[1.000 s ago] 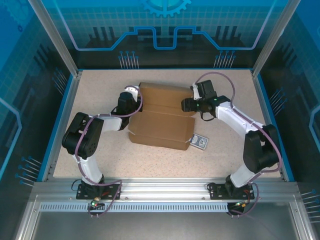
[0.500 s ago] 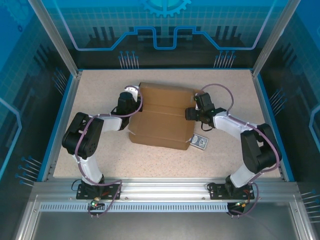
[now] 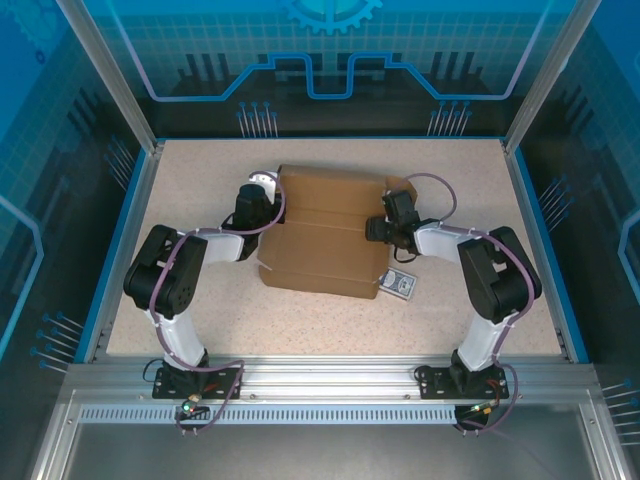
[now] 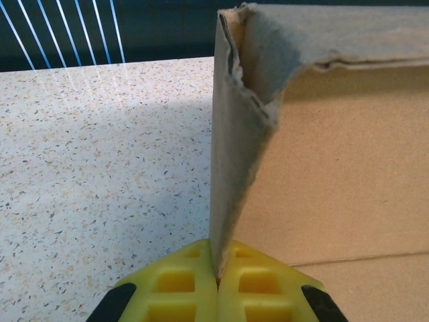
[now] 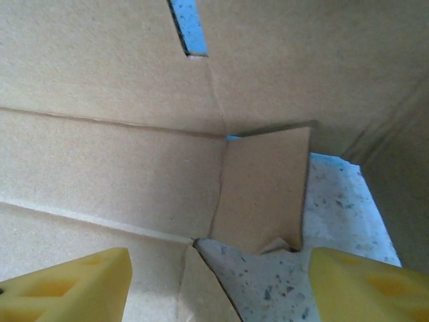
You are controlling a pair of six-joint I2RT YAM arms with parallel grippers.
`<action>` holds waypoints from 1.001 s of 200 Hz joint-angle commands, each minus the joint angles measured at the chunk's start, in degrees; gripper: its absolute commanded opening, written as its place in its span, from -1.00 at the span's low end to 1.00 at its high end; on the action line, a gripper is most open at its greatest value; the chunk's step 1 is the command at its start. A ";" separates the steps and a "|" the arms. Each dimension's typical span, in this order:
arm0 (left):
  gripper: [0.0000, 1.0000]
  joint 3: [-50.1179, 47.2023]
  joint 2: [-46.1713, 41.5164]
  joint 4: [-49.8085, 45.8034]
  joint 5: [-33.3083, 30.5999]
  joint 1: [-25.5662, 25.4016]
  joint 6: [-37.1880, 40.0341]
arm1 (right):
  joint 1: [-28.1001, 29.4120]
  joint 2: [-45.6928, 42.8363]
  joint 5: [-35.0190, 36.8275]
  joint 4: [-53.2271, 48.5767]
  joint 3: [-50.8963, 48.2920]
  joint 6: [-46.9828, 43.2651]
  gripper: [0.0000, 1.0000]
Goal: Fold the paper box
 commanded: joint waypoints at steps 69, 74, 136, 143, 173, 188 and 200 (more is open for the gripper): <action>-1.00 -1.00 -1.55 0.47 0.87 -0.32 -0.97 | 0.25 -1.24 -12.51 12.53 -1.53 -2.81 0.31; -1.00 -1.00 -1.56 0.53 0.92 -0.32 -0.99 | 0.43 -0.95 -12.80 12.88 -1.52 -2.79 0.30; -1.00 -1.24 -1.88 0.37 0.92 -0.32 -1.05 | 1.53 1.17 -14.02 11.64 0.00 -3.45 0.25; -1.00 -1.26 -1.88 0.40 0.96 -0.32 -1.05 | 1.52 0.39 -13.72 10.86 -0.11 -4.05 0.25; -1.00 -1.26 -1.96 0.48 0.94 -0.27 -1.06 | 1.29 -4.88 -12.15 6.69 -0.79 -7.18 0.28; -1.00 -1.31 -2.06 0.51 0.95 -0.31 -1.07 | 1.19 -7.97 -11.75 4.25 -1.13 -8.87 0.30; -1.00 -1.35 -2.01 0.56 0.87 -0.32 -1.03 | 1.01 -10.63 -11.73 2.14 -1.34 -10.23 0.32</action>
